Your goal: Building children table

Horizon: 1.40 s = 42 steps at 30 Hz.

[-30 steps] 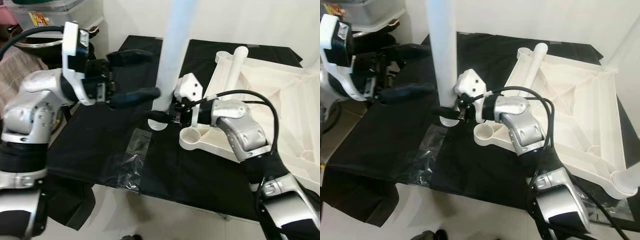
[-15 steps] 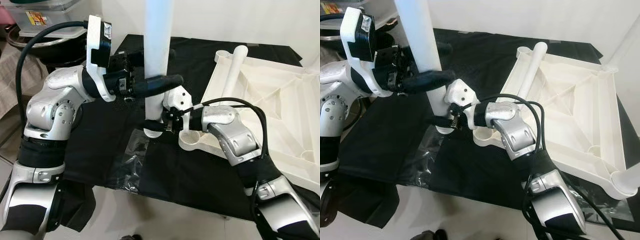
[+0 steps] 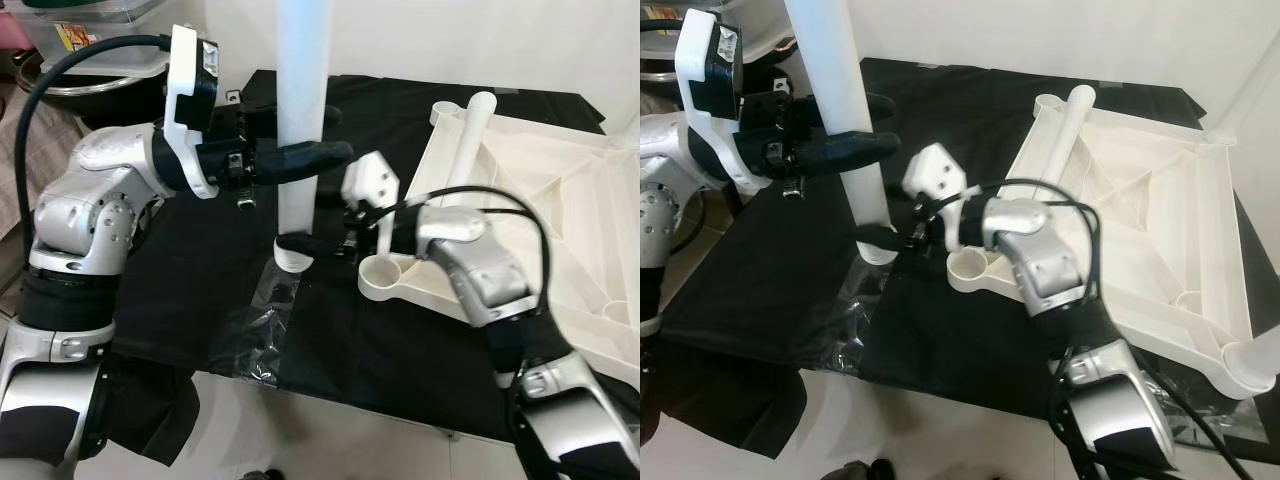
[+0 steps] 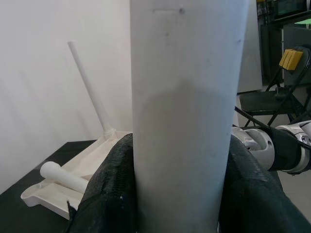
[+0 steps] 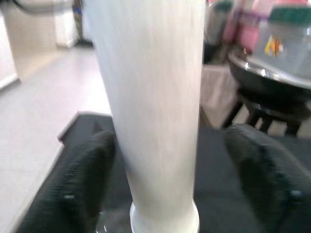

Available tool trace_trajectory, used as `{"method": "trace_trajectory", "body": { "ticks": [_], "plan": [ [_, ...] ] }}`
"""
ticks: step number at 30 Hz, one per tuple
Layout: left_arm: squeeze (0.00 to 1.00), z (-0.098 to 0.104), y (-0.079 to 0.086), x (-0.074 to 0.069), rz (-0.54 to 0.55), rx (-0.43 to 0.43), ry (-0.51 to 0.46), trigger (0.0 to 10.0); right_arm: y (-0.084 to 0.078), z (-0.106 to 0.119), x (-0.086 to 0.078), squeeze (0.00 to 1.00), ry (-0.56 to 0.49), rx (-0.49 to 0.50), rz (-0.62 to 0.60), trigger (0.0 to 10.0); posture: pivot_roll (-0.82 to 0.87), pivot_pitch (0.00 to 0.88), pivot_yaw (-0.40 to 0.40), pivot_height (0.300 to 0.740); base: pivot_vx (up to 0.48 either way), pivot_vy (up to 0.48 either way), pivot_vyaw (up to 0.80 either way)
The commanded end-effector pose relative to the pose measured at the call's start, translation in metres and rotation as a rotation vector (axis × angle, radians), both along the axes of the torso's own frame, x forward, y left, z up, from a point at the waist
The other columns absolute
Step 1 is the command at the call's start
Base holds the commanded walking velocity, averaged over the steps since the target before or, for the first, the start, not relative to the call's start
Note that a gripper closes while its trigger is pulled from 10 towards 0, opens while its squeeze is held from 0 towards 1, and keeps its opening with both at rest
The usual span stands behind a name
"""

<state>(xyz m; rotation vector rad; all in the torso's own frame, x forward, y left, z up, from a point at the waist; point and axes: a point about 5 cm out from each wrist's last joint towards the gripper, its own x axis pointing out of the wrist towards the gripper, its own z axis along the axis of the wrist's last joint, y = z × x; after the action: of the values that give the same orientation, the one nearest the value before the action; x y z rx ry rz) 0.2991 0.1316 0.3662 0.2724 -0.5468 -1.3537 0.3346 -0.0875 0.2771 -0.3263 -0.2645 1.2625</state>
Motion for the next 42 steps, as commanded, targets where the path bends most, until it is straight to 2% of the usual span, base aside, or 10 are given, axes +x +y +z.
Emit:
{"method": "trace_trajectory", "body": {
  "ticks": [1, 7, 8, 18, 19, 20, 39, 40, 41, 42],
  "plan": [
    [0.00, 0.004, -0.001, -0.004, -0.029, 0.011, -0.013, 0.0, 0.002, 0.006, -0.006, 1.00, -0.020, 0.040, 0.067, 10.0, 0.00, 0.156, 0.026, 0.740, 0.000, 0.000, 0.00],
    [0.00, 0.008, -0.008, -0.009, -0.133, -0.014, 0.000, 0.0, 0.005, 0.012, -0.013, 0.93, -0.039, 0.035, 0.194, 10.0, 0.01, 0.149, 0.024, 0.740, 0.000, 0.000, 0.00],
    [0.00, 0.012, -0.010, -0.011, -0.160, -0.027, 0.001, 0.0, 0.008, 0.011, -0.015, 0.00, -0.034, 0.030, 0.220, 10.0, 0.01, 0.145, 0.023, 0.740, 0.000, 0.000, 0.00],
    [0.00, 0.033, -0.020, -0.018, -0.296, -0.053, 0.000, 0.0, 0.027, 0.001, -0.014, 0.00, 0.008, 0.046, 0.262, 10.0, 0.01, 0.139, 0.026, 0.740, 0.000, 0.000, 0.00],
    [0.00, 0.034, -0.021, -0.019, -0.307, -0.047, 0.001, 0.0, 0.028, 0.001, -0.013, 0.00, 0.015, 0.057, 0.267, 6.7, 0.01, 0.139, 0.026, 0.740, 0.000, 0.000, 0.00],
    [0.00, 0.035, -0.021, -0.019, -0.313, -0.039, 0.001, 0.0, 0.029, 0.002, -0.013, 0.00, 0.022, 0.066, 0.269, 0.0, 0.01, 0.138, 0.026, 0.740, 0.000, 0.000, 0.00],
    [0.03, 0.032, -0.026, -0.016, -0.336, -0.044, 0.028, 0.0, 0.027, 0.009, -0.011, 0.00, 0.011, 0.129, 0.274, 0.0, 0.01, 0.144, 0.028, 0.740, 0.000, 0.000, 0.00],
    [1.00, 0.032, -0.025, -0.014, -0.317, -0.063, 0.040, 3.8, 0.027, 0.010, -0.010, 0.00, 0.011, 0.134, 0.263, 0.0, 0.00, 0.145, 0.027, 0.740, 0.000, 0.000, 0.00],
    [1.00, 0.032, -0.025, -0.014, -0.317, -0.063, 0.040, 3.8, 0.027, 0.010, -0.010, 0.00, 0.011, 0.134, 0.263, 0.0, 0.00, 0.145, 0.027, 0.740, 0.000, 0.000, 0.00],
    [1.00, 0.033, -0.024, -0.013, -0.298, -0.080, 0.045, 10.0, 0.026, 0.010, -0.009, 0.00, 0.009, 0.141, 0.249, 0.0, 0.00, 0.145, 0.028, 0.740, 0.000, 0.000, 0.00]
  ]
}}
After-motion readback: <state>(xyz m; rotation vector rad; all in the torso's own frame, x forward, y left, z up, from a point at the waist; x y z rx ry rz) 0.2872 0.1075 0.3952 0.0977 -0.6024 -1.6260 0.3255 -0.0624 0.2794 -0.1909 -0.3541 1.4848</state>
